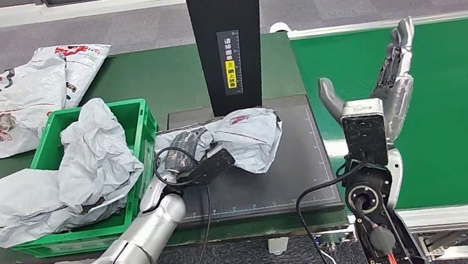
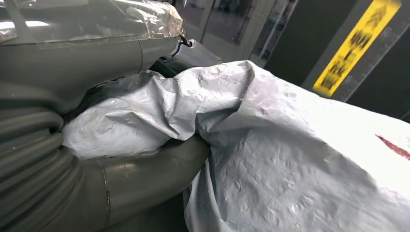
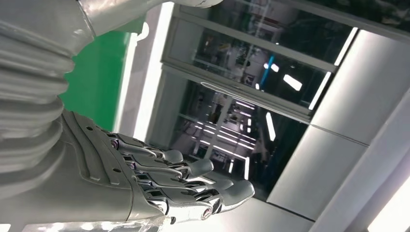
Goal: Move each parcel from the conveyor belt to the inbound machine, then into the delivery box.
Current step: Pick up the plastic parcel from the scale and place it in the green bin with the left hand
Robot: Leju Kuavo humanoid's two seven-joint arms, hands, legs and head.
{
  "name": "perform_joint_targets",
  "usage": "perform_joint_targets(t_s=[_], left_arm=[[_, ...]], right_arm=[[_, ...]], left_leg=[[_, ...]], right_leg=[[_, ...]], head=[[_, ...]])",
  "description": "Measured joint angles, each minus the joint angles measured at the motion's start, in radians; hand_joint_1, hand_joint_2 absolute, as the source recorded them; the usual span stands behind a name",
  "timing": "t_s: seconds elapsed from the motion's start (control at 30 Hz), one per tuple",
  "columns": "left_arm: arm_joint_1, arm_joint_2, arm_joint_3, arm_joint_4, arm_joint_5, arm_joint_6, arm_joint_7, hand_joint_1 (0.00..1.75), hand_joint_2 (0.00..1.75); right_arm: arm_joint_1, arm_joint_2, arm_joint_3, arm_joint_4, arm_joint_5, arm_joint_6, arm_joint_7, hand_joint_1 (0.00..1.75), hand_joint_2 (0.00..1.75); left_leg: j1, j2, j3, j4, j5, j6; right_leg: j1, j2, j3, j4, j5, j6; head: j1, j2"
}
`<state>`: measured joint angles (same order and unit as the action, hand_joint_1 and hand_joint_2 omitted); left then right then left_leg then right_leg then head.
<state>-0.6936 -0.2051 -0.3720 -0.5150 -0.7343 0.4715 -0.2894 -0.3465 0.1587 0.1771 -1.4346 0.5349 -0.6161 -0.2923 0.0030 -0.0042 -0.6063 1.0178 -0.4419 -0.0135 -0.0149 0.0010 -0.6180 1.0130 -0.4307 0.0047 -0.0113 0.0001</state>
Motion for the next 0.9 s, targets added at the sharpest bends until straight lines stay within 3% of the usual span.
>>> perform_joint_targets(t_s=[0.1,0.33,0.47,0.73,0.9], left_arm=[[0.021,0.007,0.022,-0.095,0.03,0.036,-0.046,1.75,1.75],[0.126,0.065,0.049,-0.597,0.122,0.065,-0.077,1.75,1.75],[0.161,0.1,0.052,-0.8,0.12,0.108,-0.085,1.75,1.75],[0.185,0.151,0.094,-0.973,0.053,0.162,-0.06,1.75,1.75],[0.197,0.176,0.146,-0.981,-0.134,0.199,0.026,1.75,1.75]], right_arm=[[0.001,-0.002,-0.01,0.032,-0.012,0.006,0.006,0.0,1.75],[0.046,-0.024,-0.041,0.104,-0.062,0.003,-0.022,0.0,1.75],[0.079,-0.036,-0.052,0.118,-0.073,-0.002,-0.029,0.0,1.75],[0.136,-0.058,-0.075,0.12,-0.076,-0.015,-0.025,0.0,1.75],[0.162,-0.063,-0.089,0.114,-0.066,-0.016,-0.008,0.0,1.75]], left_leg=[[0.0,0.0,0.0,0.0,0.0,0.0],[0.0,0.0,-0.001,0.0,-0.001,0.0],[0.0,0.0,-0.001,0.0,-0.001,0.0],[0.0,0.0,-0.001,0.0,-0.001,0.0],[0.0,0.0,0.0,0.0,-0.001,0.0]], right_leg=[[0.0,0.0,0.0,0.0,0.0,0.0],[0.0,0.0,-0.001,0.0,-0.001,0.0],[0.0,0.0,-0.001,0.0,-0.001,0.0],[0.0,-0.001,-0.001,0.0,-0.001,0.0],[0.0,0.0,-0.001,0.0,-0.001,0.0]], head=[[0.0,0.0],[0.0,0.0],[0.0,0.0],[0.0,0.0],[0.0,0.0]])
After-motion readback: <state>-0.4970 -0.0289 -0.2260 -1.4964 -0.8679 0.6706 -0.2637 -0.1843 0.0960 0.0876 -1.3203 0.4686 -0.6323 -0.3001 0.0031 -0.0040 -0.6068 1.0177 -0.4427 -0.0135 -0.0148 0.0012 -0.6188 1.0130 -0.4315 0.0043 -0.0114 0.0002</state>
